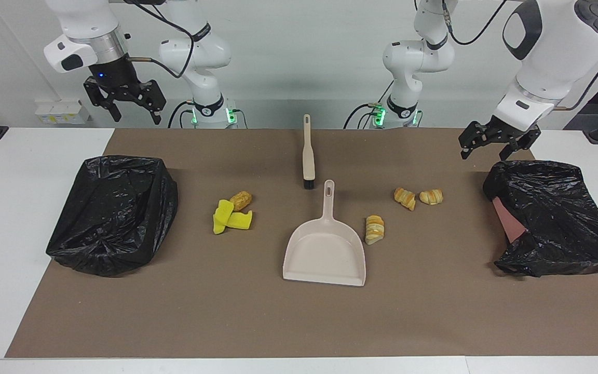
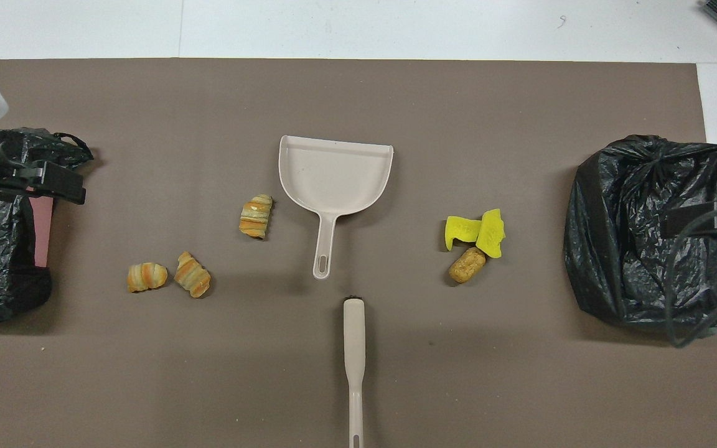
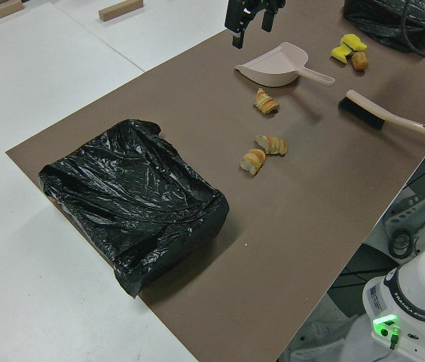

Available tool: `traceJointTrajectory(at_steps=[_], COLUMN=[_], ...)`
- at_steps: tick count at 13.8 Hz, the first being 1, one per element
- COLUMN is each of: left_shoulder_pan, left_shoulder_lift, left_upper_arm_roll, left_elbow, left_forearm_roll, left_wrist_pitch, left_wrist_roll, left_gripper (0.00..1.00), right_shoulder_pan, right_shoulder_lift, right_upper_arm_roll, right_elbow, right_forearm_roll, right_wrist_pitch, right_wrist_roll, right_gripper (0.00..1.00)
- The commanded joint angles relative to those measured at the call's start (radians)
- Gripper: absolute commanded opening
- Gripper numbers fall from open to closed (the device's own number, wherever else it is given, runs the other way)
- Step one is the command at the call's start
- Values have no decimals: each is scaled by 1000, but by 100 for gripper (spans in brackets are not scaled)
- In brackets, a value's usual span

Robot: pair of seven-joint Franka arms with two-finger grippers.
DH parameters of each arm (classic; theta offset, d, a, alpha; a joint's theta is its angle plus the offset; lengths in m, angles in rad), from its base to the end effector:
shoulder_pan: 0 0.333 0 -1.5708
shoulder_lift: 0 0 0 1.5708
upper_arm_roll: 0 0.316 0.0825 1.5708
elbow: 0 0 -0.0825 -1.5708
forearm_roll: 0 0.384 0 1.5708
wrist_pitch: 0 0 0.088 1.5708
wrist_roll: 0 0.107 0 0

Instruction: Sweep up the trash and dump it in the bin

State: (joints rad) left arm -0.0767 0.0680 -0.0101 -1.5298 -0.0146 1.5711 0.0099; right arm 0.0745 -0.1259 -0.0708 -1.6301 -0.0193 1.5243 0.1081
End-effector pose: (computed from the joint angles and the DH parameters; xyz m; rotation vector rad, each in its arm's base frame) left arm 0.5727 -0.0512 0.6055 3.1234 -0.1508 -0.0426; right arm 0.5101 -0.0029 0.6593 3.1279 -0.1644 0.0318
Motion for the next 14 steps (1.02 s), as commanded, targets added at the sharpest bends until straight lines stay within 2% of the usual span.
traceJointTrajectory(at_steps=[1, 10, 13, 14], left_shoulder_pan=[-2, -18, -31, -53], left_shoulder_lift=[-46, -53, -69, -97], left_upper_arm_roll=[2, -2, -8, -8], left_elbow=[-55, -70, -134, -176], left_forearm_roll=[10, 4, -33, -36], left_wrist_pitch=[-20, -2, 35, 64], left_wrist_roll=[15, -2, 8, 13], left_gripper=[100, 100, 100, 100], right_shoulder_pan=[-8, -7, -7, -7], right_shoulder_lift=[-21, -34, -34, -35], right_upper_arm_roll=[-4, -1, 0, 0], right_elbow=[-1, -10, -10, -11], right_forearm_roll=[27, 24, 24, 24], right_wrist_pitch=[-35, -21, -21, -21], right_wrist_roll=[-39, -39, -38, -37], right_gripper=[100, 100, 100, 100])
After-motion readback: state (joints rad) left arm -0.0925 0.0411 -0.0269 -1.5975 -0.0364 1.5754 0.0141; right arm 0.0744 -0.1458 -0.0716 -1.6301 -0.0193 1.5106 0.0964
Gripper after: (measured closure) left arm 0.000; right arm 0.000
